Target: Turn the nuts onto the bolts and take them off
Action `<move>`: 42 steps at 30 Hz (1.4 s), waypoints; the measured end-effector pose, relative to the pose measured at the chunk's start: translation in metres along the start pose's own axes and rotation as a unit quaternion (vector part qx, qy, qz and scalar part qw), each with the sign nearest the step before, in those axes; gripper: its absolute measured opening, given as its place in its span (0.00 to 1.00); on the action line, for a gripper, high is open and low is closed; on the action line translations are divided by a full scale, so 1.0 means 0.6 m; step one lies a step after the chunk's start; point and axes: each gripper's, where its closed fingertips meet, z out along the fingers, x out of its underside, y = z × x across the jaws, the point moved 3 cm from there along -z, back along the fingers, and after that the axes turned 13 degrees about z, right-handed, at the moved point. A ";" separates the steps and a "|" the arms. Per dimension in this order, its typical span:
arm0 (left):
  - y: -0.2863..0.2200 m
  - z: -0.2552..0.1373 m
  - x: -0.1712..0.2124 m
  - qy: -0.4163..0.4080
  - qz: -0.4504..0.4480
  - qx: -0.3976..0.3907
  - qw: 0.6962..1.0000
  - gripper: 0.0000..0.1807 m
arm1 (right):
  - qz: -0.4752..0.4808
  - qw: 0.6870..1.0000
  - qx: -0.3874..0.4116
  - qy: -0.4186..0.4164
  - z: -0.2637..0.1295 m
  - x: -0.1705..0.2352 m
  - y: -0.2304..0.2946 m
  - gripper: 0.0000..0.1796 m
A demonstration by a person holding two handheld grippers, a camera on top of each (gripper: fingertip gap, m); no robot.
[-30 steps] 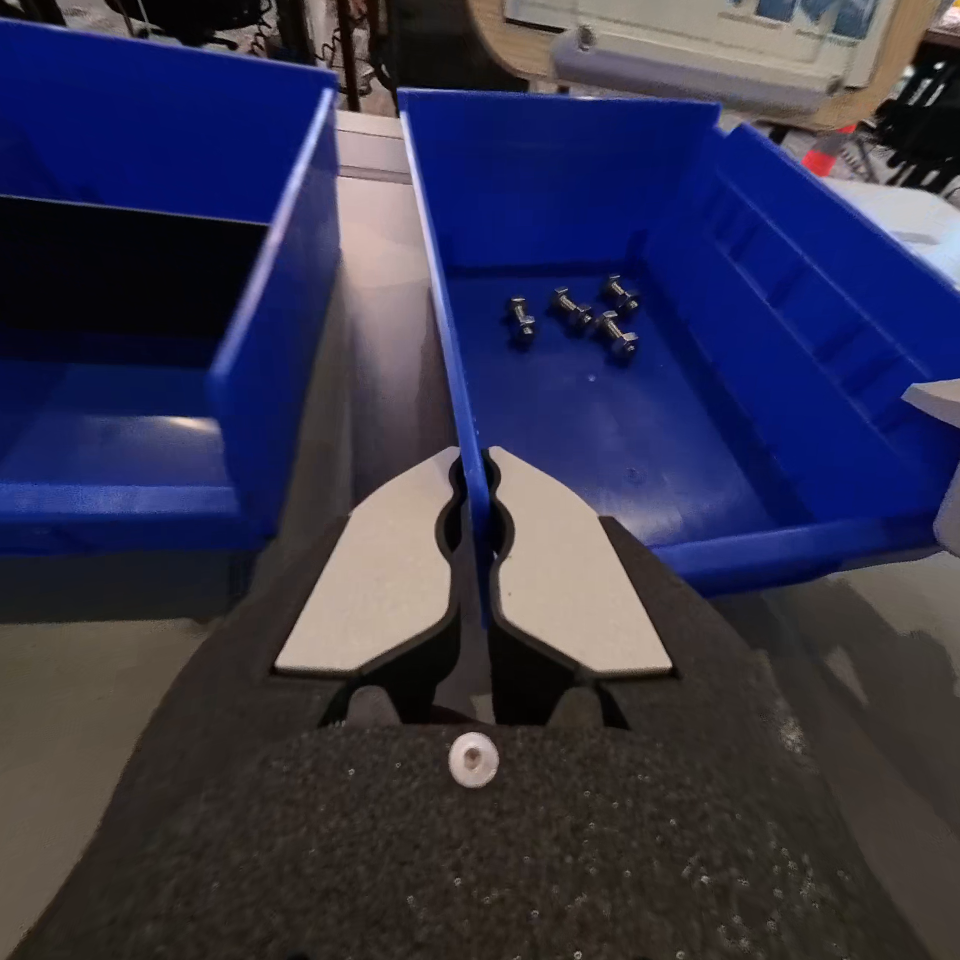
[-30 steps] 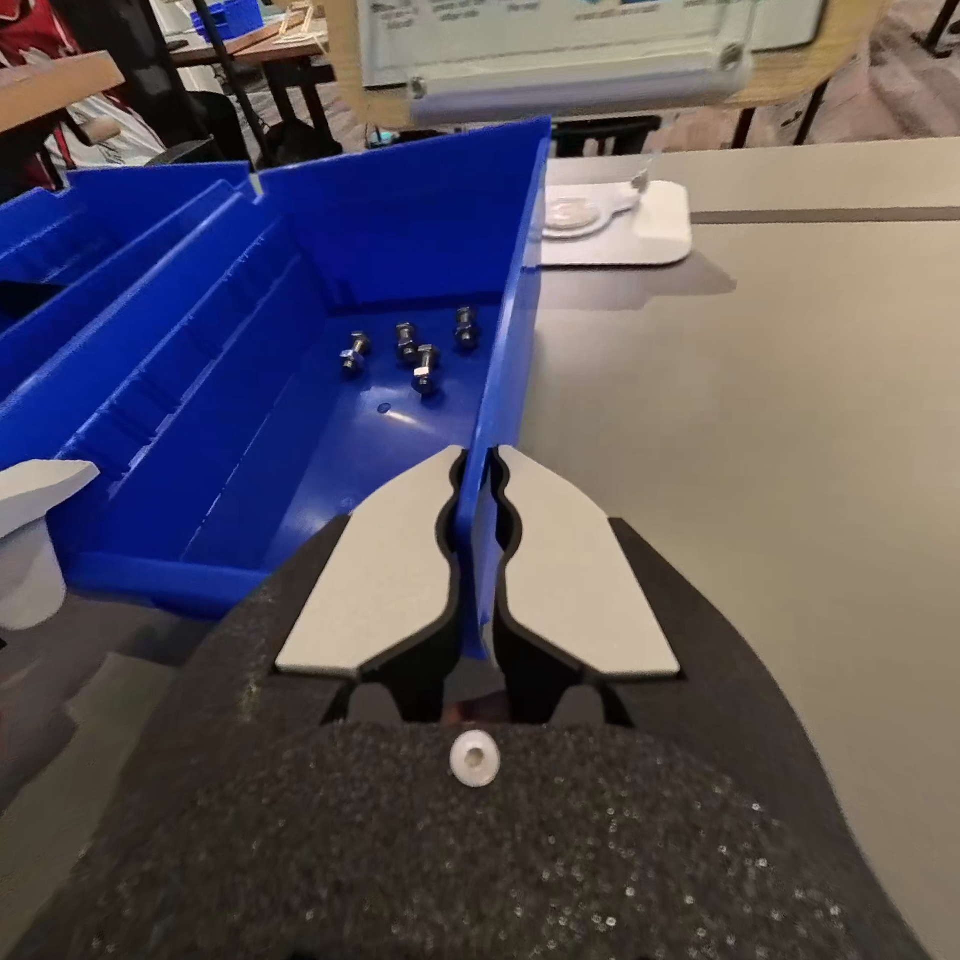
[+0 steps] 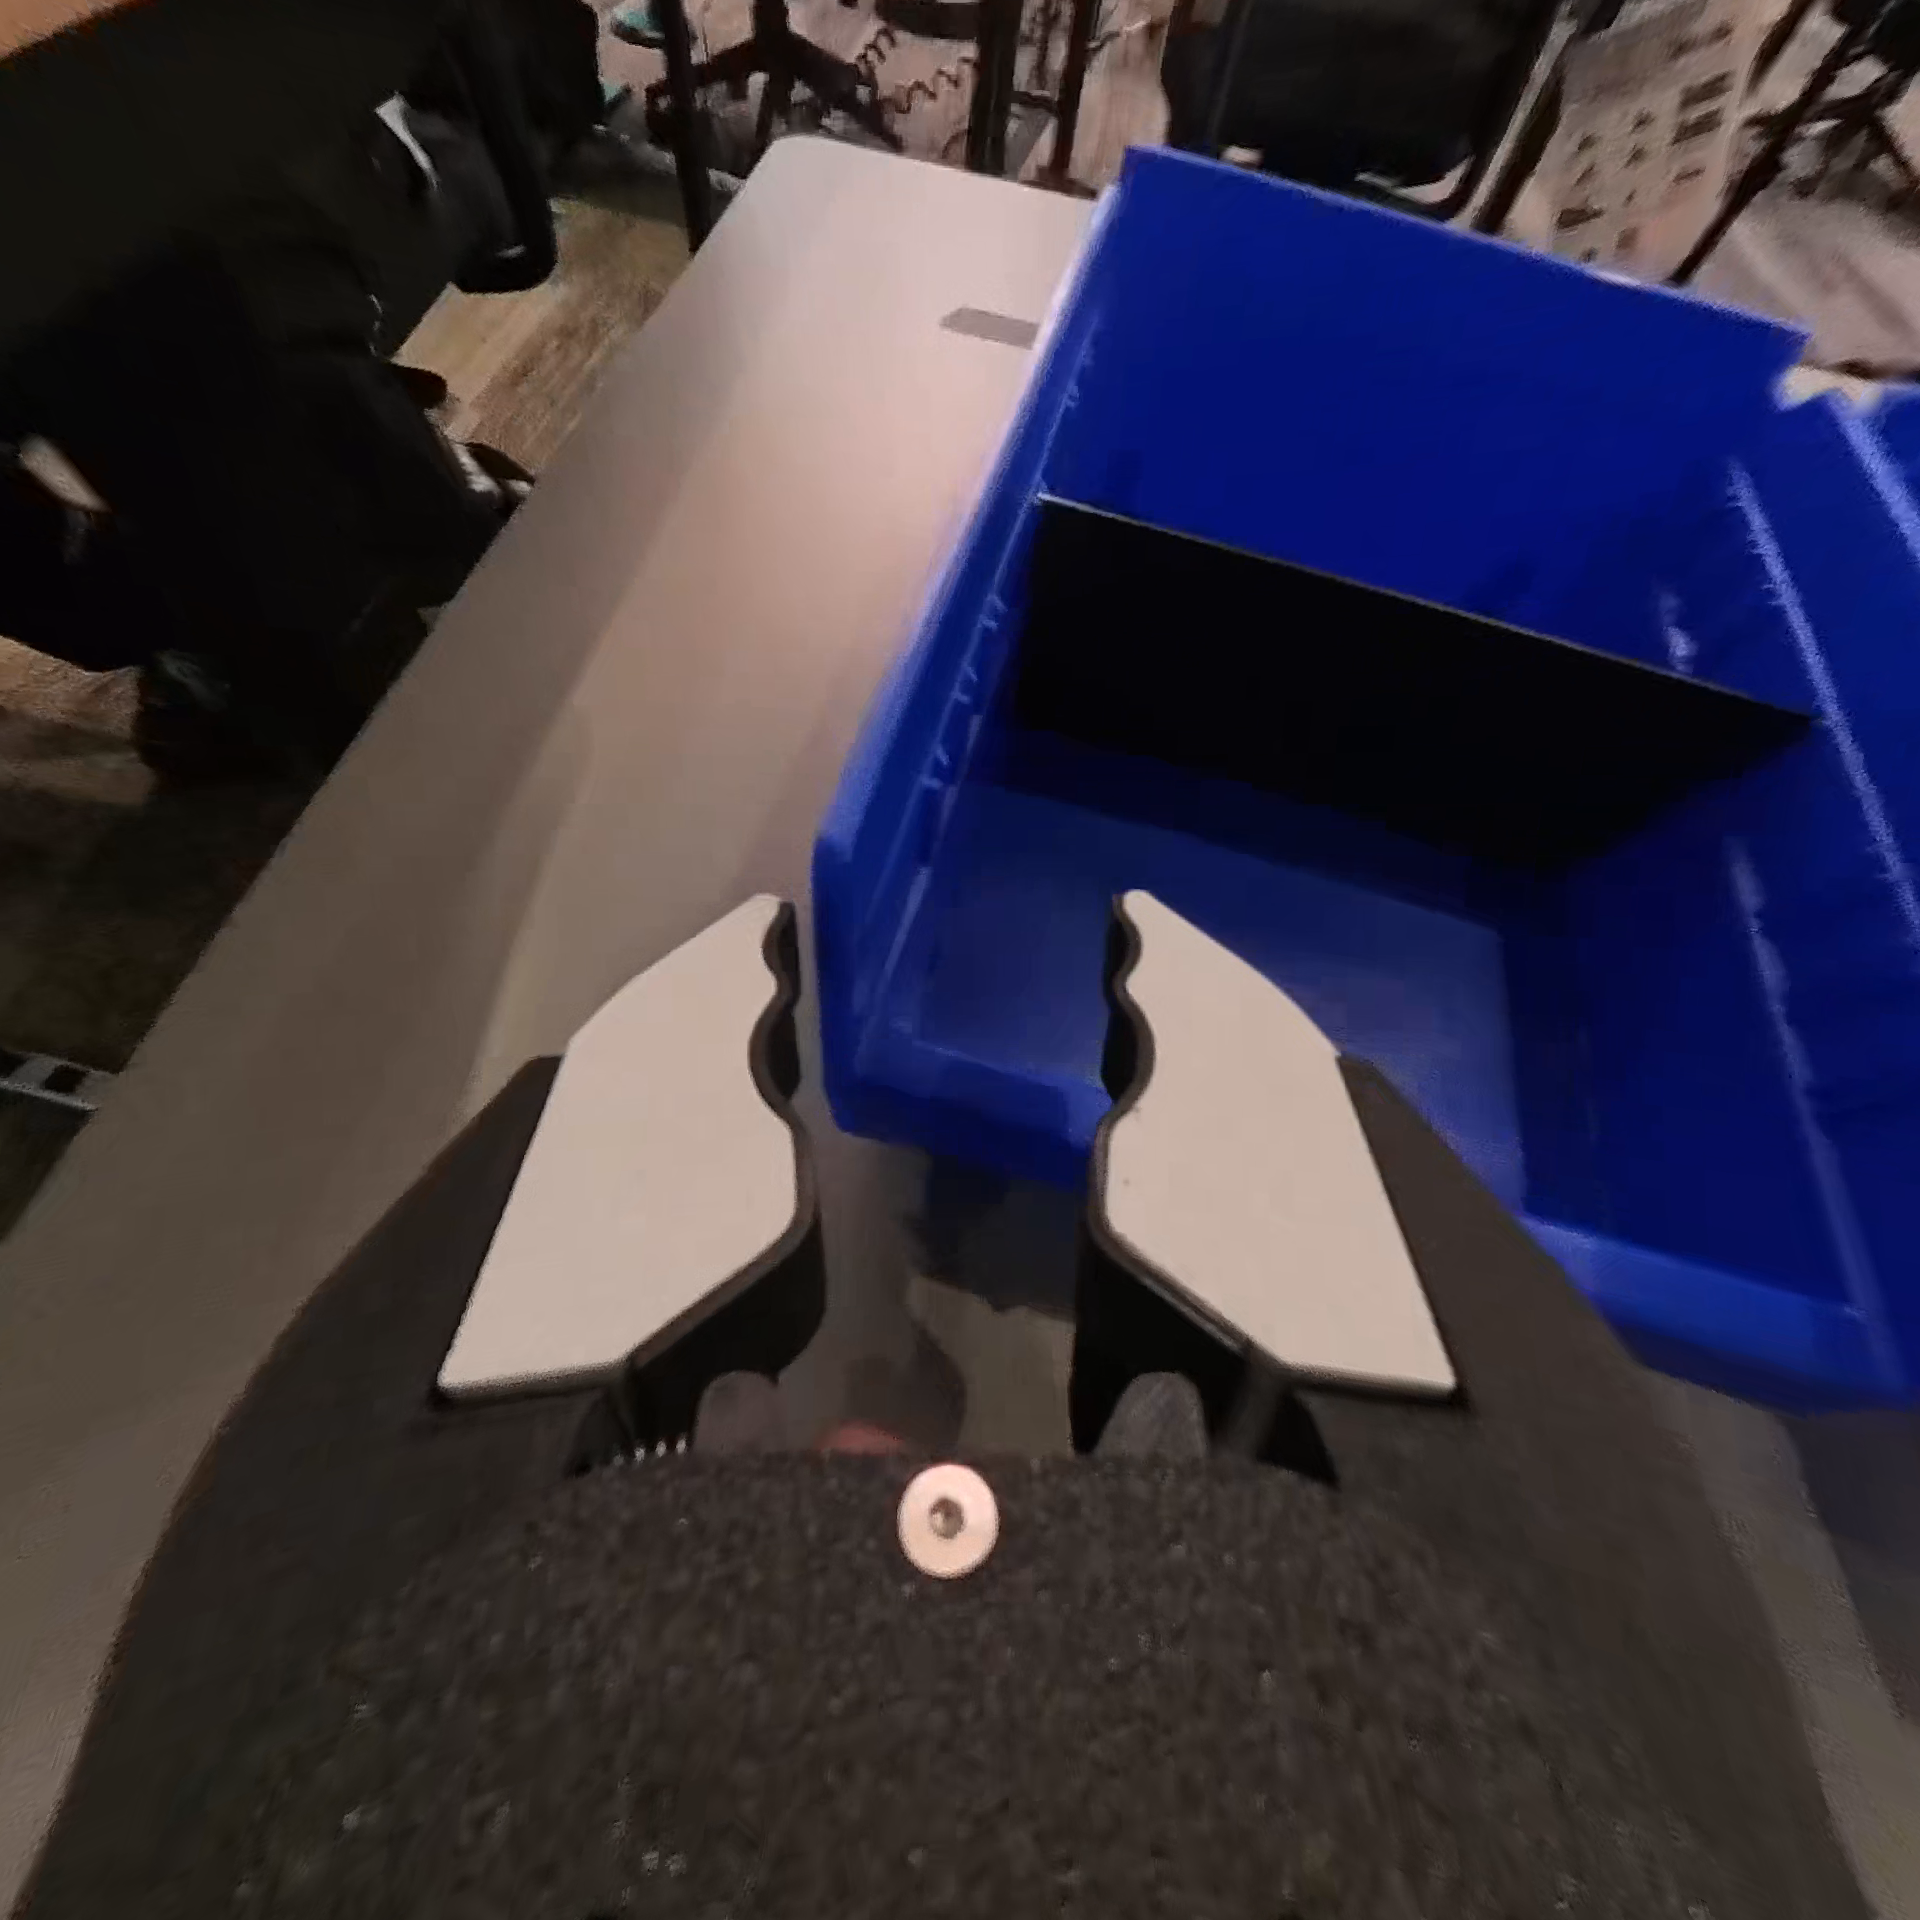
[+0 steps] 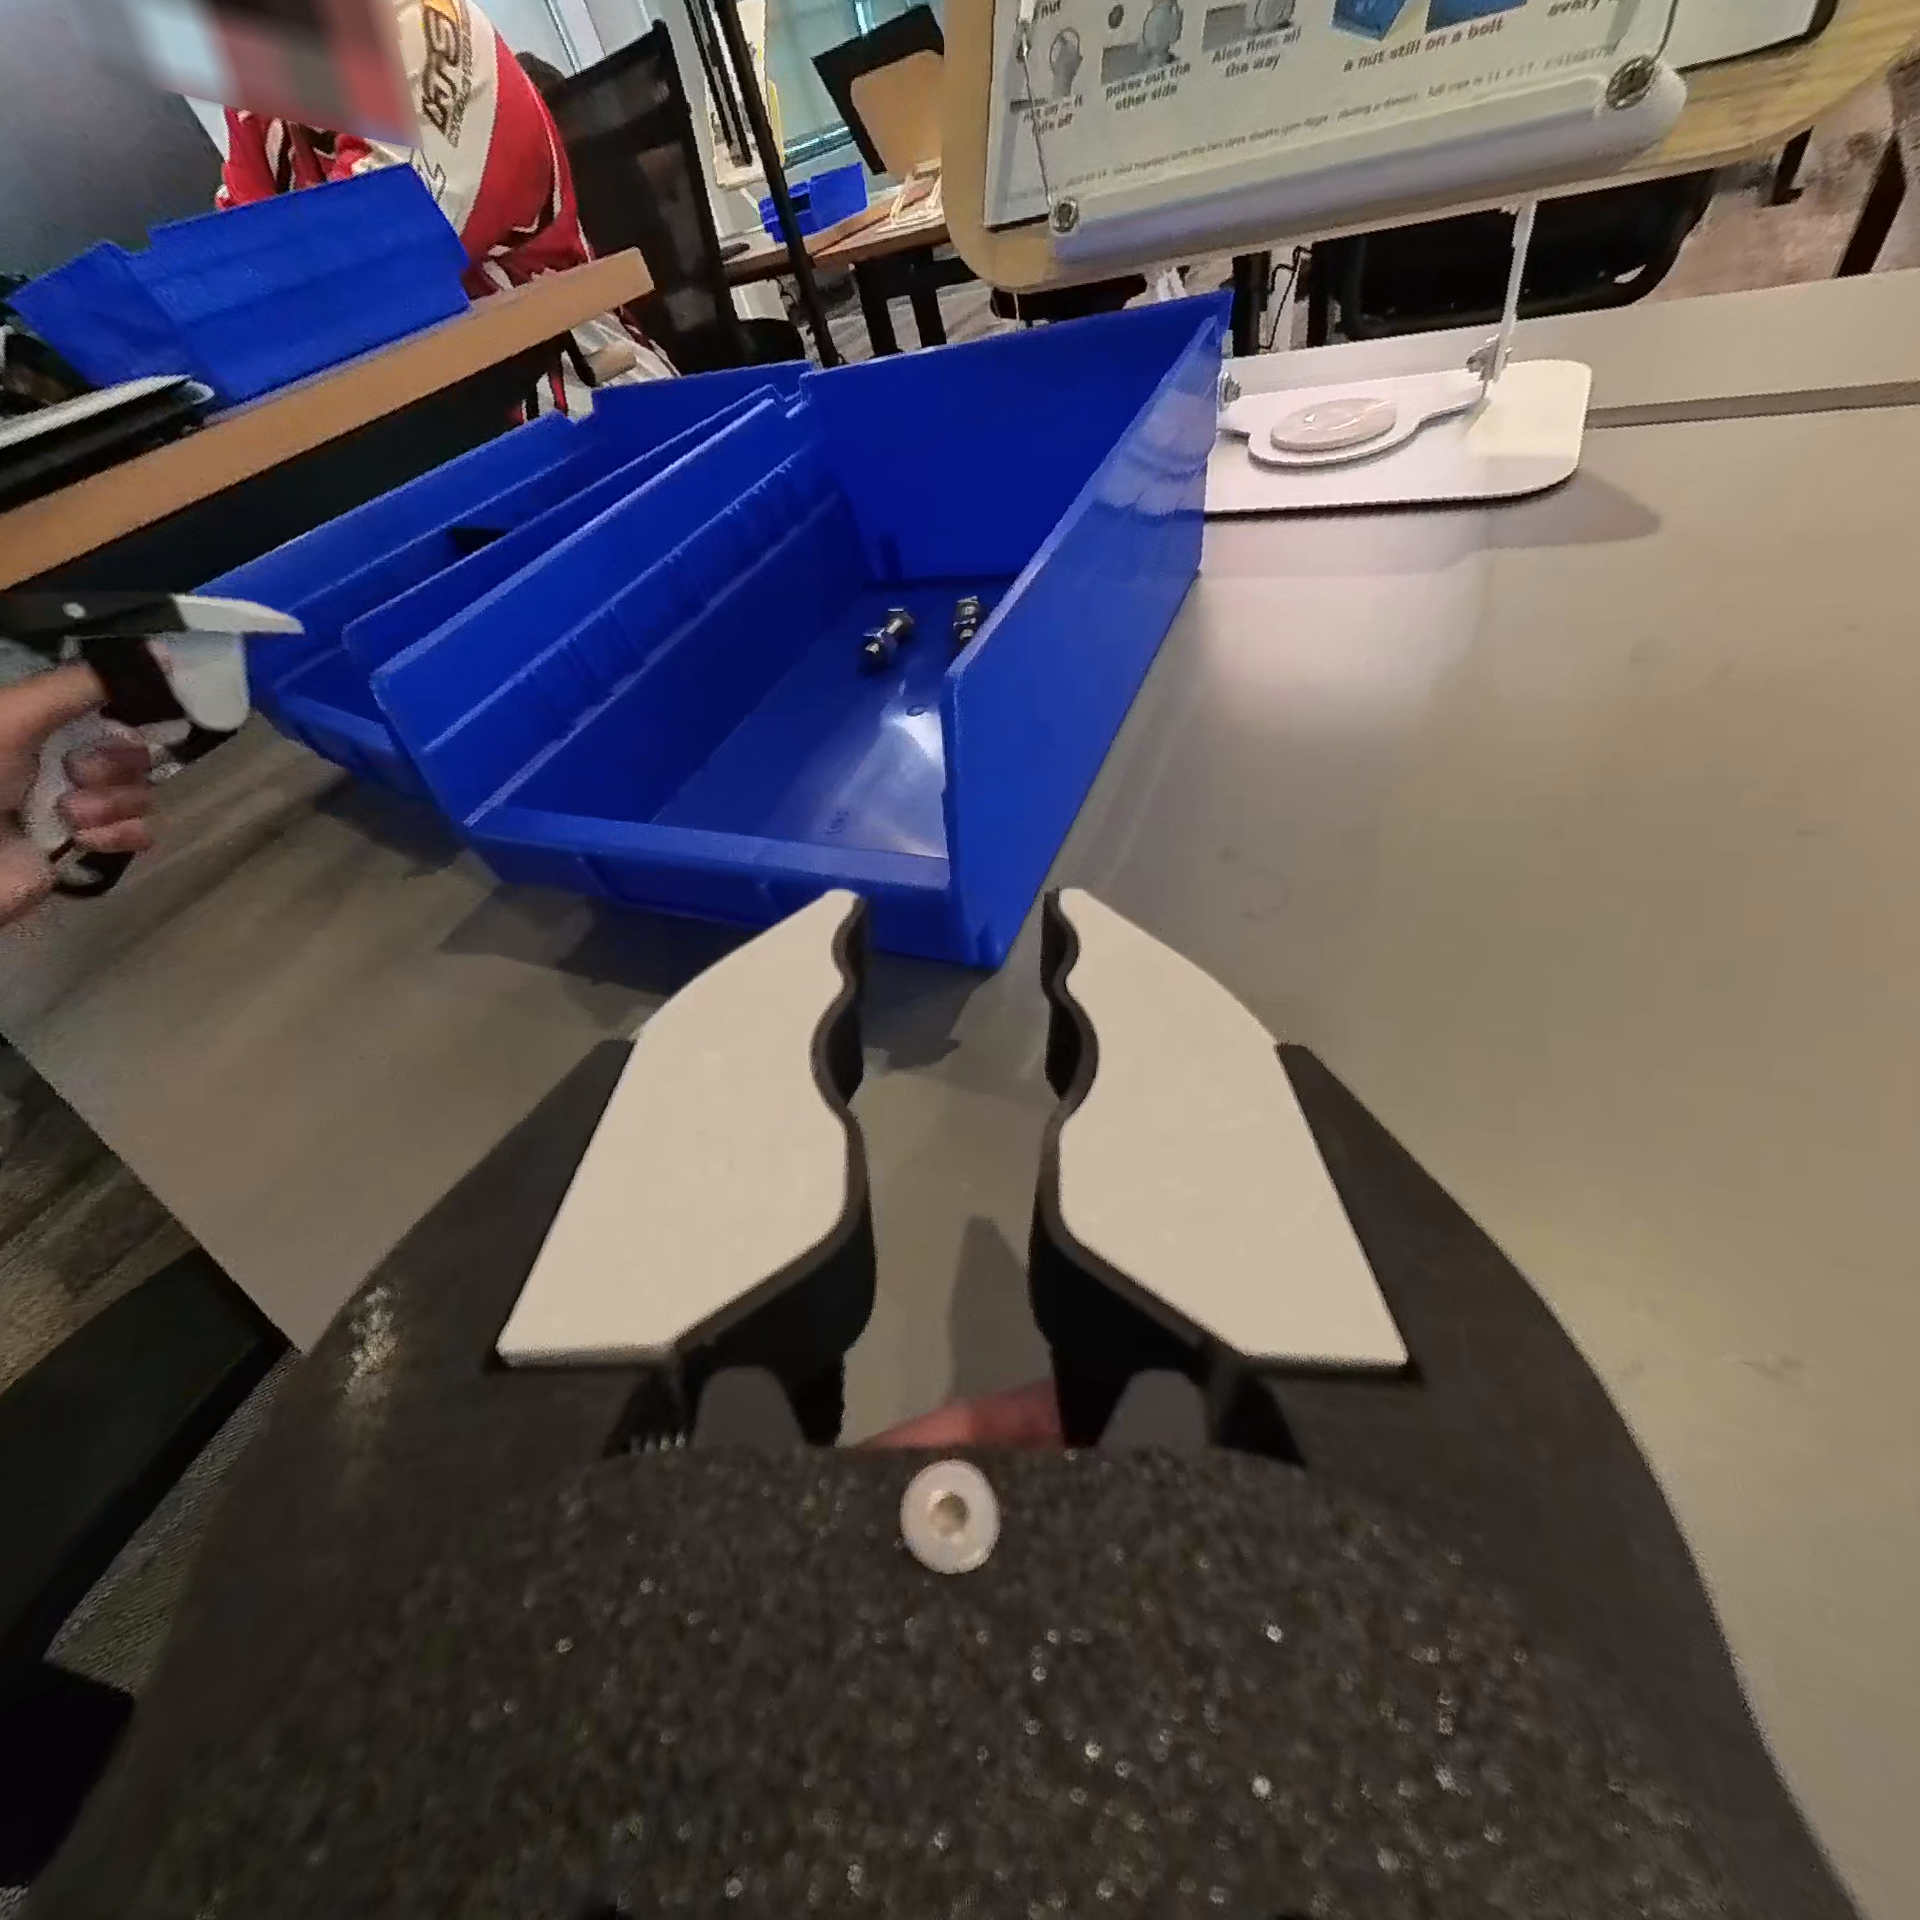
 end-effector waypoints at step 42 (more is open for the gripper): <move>-0.163 -0.378 0.100 -0.156 0.037 -0.178 0.971 0.02 | -0.137 0.989 -0.059 0.023 0.149 0.062 0.340 0.02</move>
